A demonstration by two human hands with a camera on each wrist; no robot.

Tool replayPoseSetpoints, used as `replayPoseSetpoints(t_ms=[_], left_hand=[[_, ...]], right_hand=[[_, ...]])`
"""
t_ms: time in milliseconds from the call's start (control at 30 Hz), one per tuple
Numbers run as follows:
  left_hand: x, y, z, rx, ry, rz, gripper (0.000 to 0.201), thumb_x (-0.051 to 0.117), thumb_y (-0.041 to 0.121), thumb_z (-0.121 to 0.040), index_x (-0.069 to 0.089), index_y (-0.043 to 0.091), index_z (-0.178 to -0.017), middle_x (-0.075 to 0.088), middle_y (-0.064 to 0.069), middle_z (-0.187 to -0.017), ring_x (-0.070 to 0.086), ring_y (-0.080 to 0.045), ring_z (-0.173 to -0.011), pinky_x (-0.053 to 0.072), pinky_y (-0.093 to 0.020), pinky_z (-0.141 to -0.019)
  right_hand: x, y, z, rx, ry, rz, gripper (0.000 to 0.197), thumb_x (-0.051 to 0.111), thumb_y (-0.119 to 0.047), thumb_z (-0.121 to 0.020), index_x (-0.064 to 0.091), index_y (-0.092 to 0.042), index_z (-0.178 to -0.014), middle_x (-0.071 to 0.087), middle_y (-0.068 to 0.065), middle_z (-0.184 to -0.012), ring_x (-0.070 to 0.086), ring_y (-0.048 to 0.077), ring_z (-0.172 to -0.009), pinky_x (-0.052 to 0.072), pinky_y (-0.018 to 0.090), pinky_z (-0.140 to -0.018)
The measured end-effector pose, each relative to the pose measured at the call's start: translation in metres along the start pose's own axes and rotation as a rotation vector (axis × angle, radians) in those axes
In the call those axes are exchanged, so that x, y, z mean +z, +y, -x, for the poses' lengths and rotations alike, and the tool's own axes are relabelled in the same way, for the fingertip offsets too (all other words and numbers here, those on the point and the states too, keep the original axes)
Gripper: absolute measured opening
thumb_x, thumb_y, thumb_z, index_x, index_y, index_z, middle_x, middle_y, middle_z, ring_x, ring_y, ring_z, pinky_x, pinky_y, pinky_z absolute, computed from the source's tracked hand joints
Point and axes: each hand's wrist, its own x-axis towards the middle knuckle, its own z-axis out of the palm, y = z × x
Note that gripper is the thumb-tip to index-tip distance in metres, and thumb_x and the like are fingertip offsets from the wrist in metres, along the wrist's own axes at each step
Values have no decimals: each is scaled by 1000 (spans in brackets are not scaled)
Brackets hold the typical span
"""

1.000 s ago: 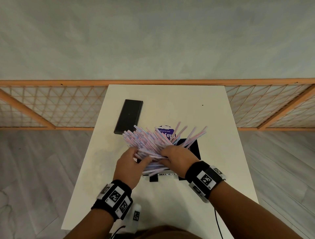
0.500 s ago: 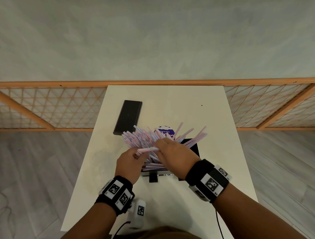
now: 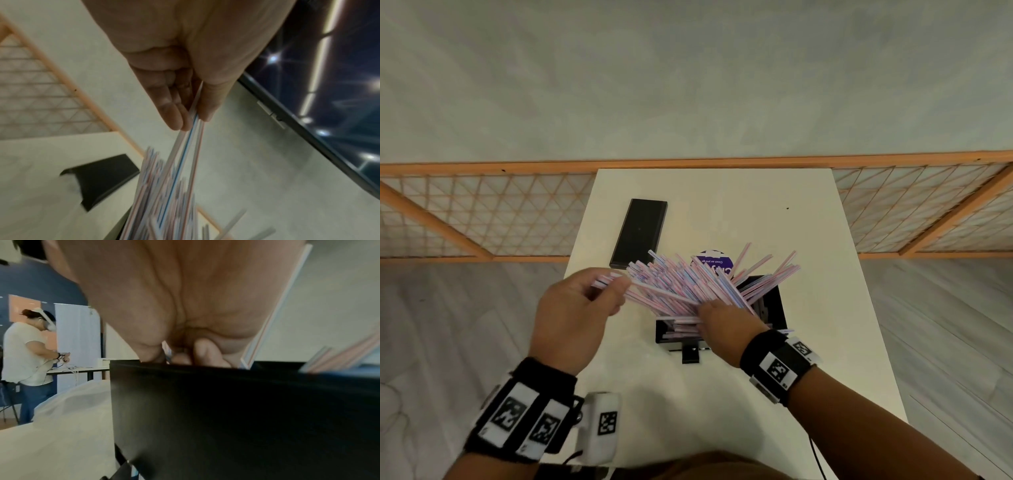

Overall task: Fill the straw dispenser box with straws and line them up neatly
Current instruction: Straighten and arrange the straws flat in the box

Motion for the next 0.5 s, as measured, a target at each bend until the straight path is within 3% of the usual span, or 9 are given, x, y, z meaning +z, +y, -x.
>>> replayPoseSetpoints(t_ms=[67, 167, 300, 400, 500], left_hand=[[-11, 14, 5, 49, 31, 25, 5, 76, 26, -91, 80, 27, -88, 76, -4, -76, 73, -32, -77, 61, -52, -86], [-21, 30, 11, 92, 71, 76, 5, 75, 22, -92, 79, 21, -90, 75, -6, -76, 71, -34, -77, 62, -43, -79], [-24, 27, 13, 120, 121, 190, 8, 73, 21, -92, 78, 15, -95, 75, -6, -77, 70, -20, -67, 63, -29, -75], [-9, 6, 11, 2, 96, 329, 6, 72, 14, -93, 77, 11, -93, 74, -6, -75, 67, -15, -65, 63, -26, -72], [20, -25, 11, -191, 22, 427, 8, 72, 10, -93, 79, 11, -88, 74, -13, -82, 67, -20, -70, 64, -30, -72]], right_hand=[[0, 2, -3, 1, 15, -69, 26, 44, -30, -106, 52, -11, -121, 56, 12, -123, 60, 32, -106, 46, 37, -83], [-5, 7, 2, 12, 61, -136, 24, 52, -36, -100, 53, -16, -113, 58, 7, -115, 59, 29, -103, 52, 41, -88], [-22, 16, 25, 44, 288, -167, 14, 51, -34, -99, 59, -22, -99, 62, -2, -99, 60, 20, -83, 53, 37, -73], [-37, 26, 45, 80, 446, -169, 11, 54, -29, -97, 60, -23, -90, 63, -5, -90, 60, 17, -77, 50, 34, -66], [-44, 36, 56, 111, 528, -254, 3, 58, -27, -95, 60, -27, -97, 61, -8, -94, 61, 14, -77, 51, 31, -67]])
